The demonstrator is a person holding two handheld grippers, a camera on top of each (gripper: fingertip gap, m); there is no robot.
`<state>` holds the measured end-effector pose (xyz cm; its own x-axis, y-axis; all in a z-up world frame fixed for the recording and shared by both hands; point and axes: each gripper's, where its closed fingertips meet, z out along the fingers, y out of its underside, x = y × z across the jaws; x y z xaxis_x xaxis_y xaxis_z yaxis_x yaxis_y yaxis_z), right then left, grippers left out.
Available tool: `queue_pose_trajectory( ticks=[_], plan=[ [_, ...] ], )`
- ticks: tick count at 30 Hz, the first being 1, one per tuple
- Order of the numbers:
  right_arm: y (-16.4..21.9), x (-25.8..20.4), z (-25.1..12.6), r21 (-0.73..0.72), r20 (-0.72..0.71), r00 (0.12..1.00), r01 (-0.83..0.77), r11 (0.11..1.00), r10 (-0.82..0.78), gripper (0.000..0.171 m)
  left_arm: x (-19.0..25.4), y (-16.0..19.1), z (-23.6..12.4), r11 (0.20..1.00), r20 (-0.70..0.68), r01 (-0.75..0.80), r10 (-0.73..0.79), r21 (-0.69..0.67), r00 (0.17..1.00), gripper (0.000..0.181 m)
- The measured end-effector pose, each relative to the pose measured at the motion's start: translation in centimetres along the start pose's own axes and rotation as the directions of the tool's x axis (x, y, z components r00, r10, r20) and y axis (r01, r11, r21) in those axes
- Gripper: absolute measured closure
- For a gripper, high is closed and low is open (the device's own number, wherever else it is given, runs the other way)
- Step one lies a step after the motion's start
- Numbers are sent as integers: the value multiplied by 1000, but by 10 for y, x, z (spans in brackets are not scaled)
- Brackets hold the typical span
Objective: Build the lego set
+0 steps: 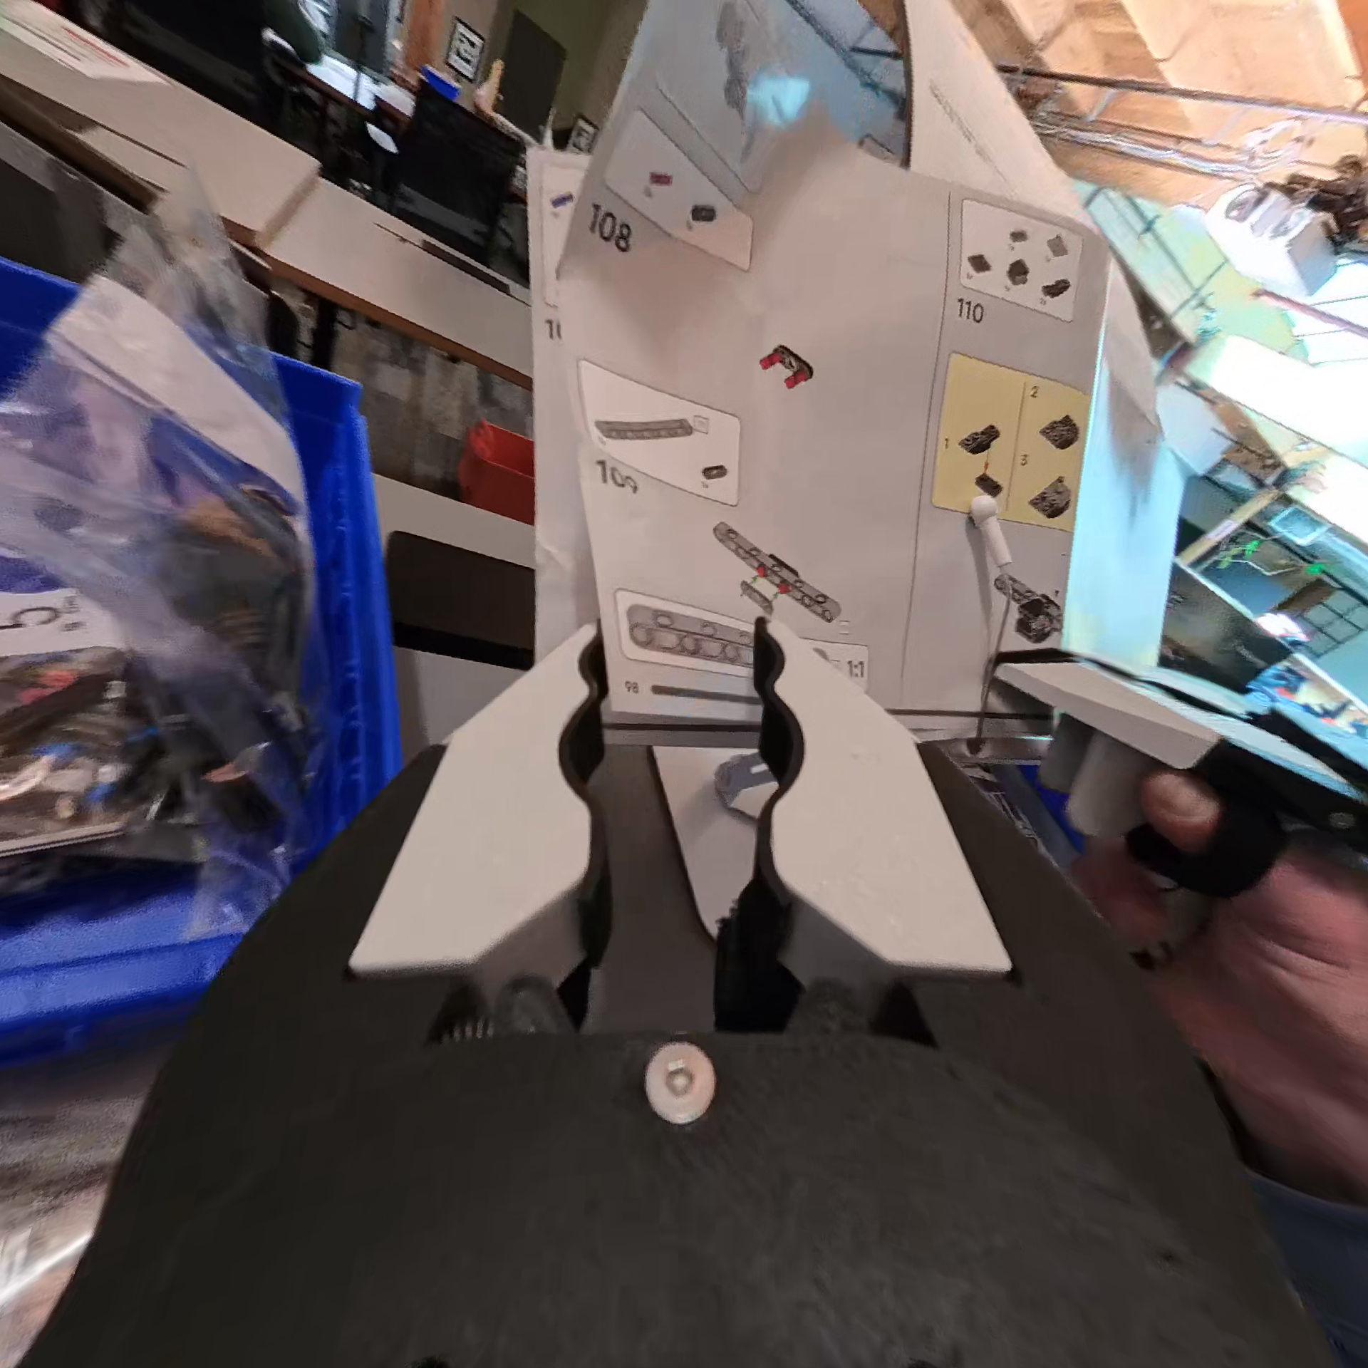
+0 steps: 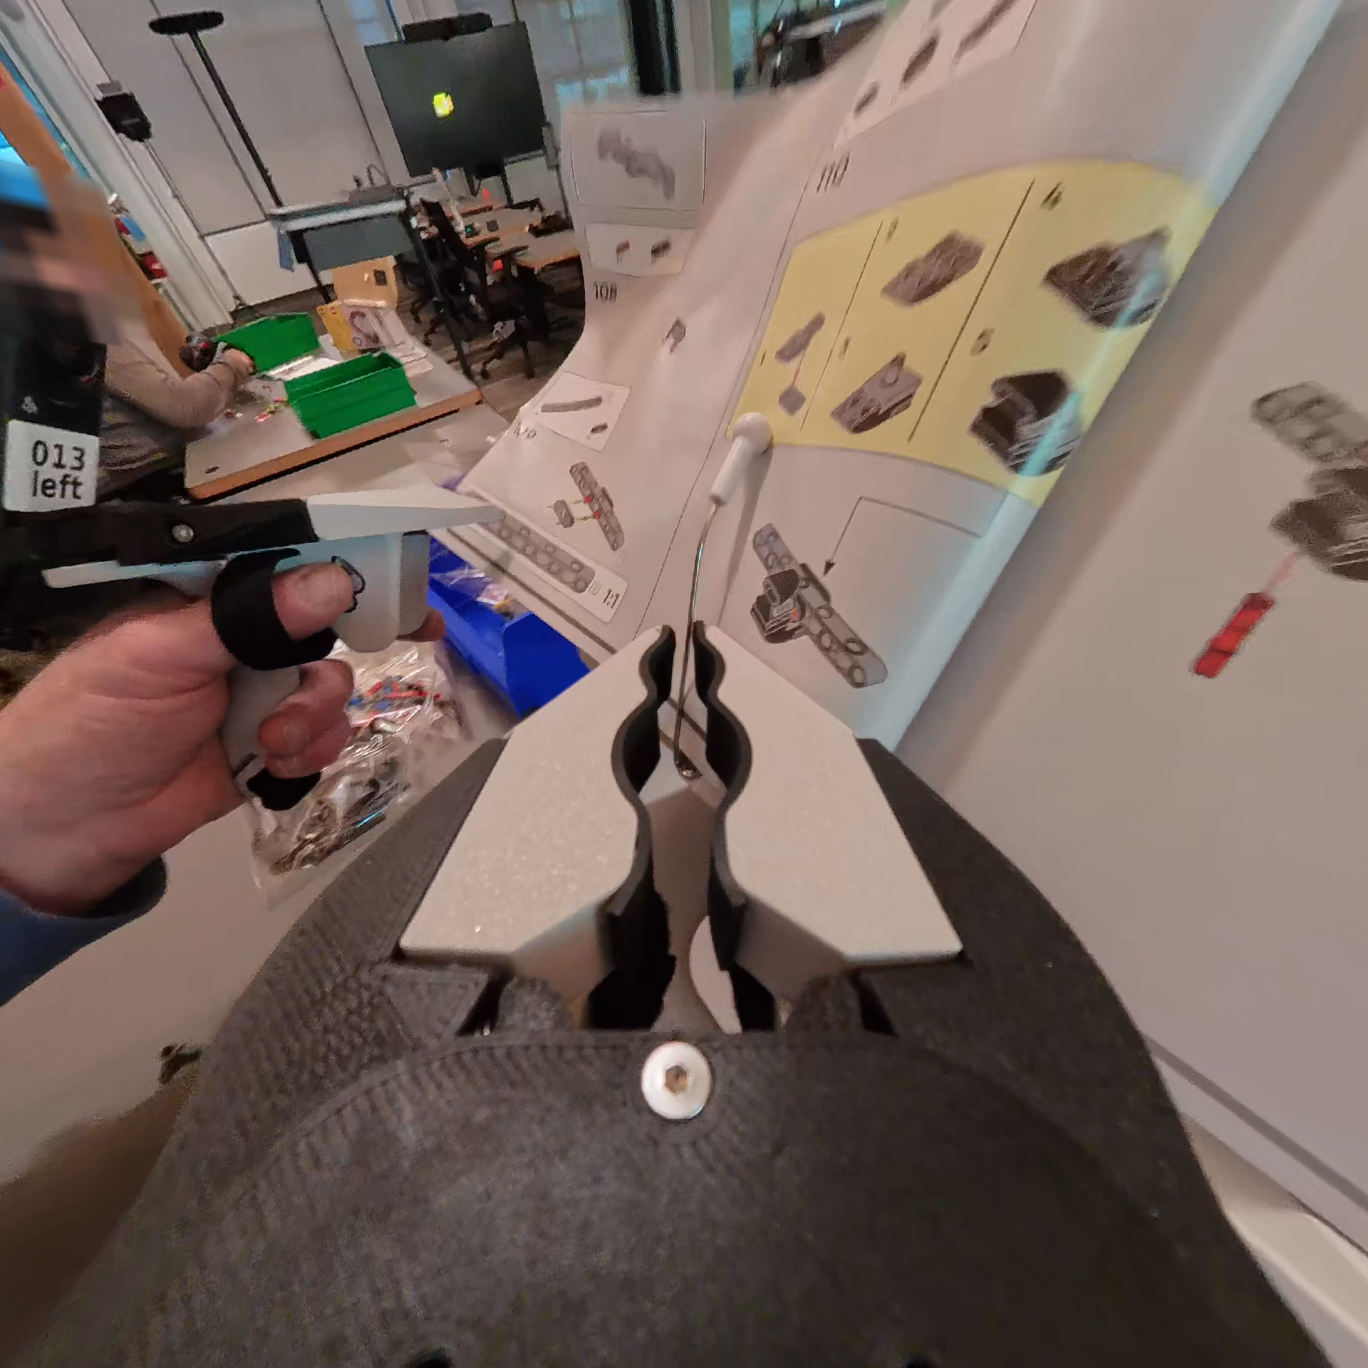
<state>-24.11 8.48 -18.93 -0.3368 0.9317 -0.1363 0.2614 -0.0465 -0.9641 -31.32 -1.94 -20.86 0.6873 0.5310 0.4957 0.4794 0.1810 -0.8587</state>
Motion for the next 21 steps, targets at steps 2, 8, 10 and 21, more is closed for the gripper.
queue_pose_trajectory(
  ticks=[2, 8, 10, 21],
  plan=[
    [-7, 3, -8, 10, -28, 999, 20, 1000, -20, 162, -5, -2, -6, 1000, 22, 1, -1, 5, 1000, 140],
    [-14, 5, -51, -11, -54, 995, 84, 996, -84, 155, -11, -18, -38, 996, 87, -82, 78, 36, 993, 130],
    [-14, -2, -71, -27, -39, 991, 126, 992, -127, 154, -6, -24, -55, 988, 109, -152, 148, 33, 983, 128],
    [117, -85, -117, -427, 285, 955, 203, 881, -82, 136, 45, 98, -159, 895, -54, -289, 289, -339, 956, 131]
  ],
)
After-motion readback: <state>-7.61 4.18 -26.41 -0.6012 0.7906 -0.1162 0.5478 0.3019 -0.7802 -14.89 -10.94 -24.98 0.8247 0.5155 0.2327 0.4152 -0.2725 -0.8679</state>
